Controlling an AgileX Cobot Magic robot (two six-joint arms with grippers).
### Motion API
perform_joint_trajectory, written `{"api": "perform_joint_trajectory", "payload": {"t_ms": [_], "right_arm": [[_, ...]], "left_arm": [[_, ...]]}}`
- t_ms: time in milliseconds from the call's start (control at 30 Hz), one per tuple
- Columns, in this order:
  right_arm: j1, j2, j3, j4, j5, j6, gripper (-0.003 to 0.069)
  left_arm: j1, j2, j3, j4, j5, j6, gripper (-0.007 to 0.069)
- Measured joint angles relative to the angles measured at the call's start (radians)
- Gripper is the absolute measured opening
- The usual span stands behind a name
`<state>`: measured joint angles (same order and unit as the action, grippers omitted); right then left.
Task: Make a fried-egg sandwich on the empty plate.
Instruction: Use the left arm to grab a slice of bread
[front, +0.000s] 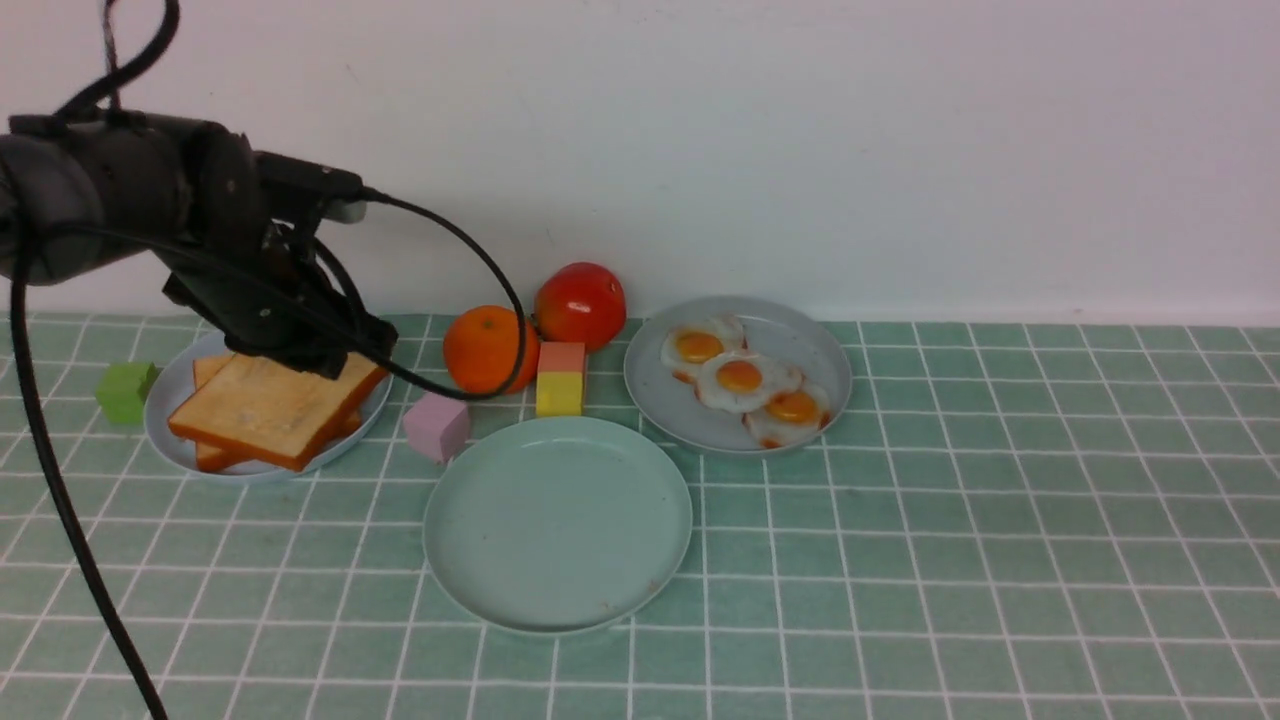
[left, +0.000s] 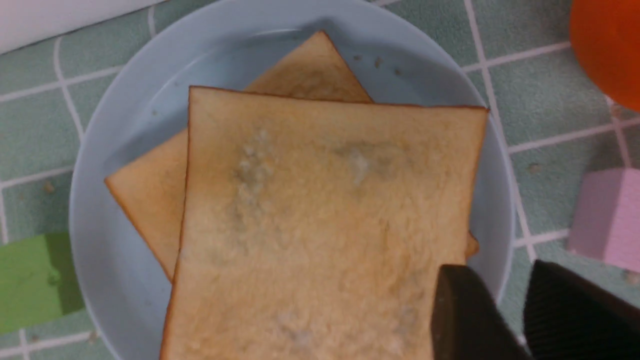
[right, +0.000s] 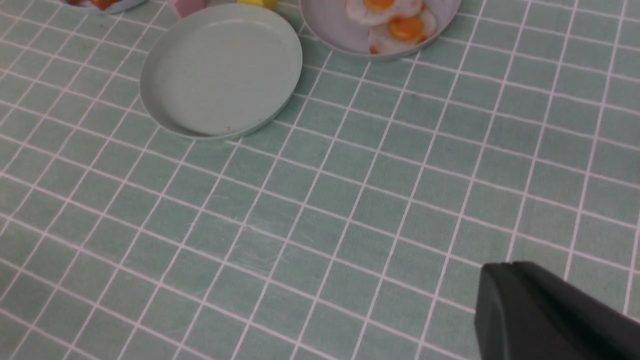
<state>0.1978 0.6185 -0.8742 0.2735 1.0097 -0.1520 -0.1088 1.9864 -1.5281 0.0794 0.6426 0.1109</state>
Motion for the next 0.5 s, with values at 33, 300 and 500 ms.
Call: {"api": "perform_joint_trajectory", "payload": {"t_ms": [33, 300, 500], "right_arm": [[0.0, 0.0, 0.0, 0.004, -0.004, 0.0, 0.0003], [0.0, 0.0, 0.0, 0.027, -0.005, -0.001, 0.0008], [0.0, 0.0, 0.0, 0.083, 0.008, -0.002, 0.0013]], "left_arm": [[0.0, 0.022, 0.0, 0.014, -0.012, 0.001, 0.0303], [0.0, 0.109, -0.001, 0.086, -0.053, 0.001, 0.0406], [0.0, 0.118, -0.008, 0.097, -0.051, -0.021, 0.0277]]}}
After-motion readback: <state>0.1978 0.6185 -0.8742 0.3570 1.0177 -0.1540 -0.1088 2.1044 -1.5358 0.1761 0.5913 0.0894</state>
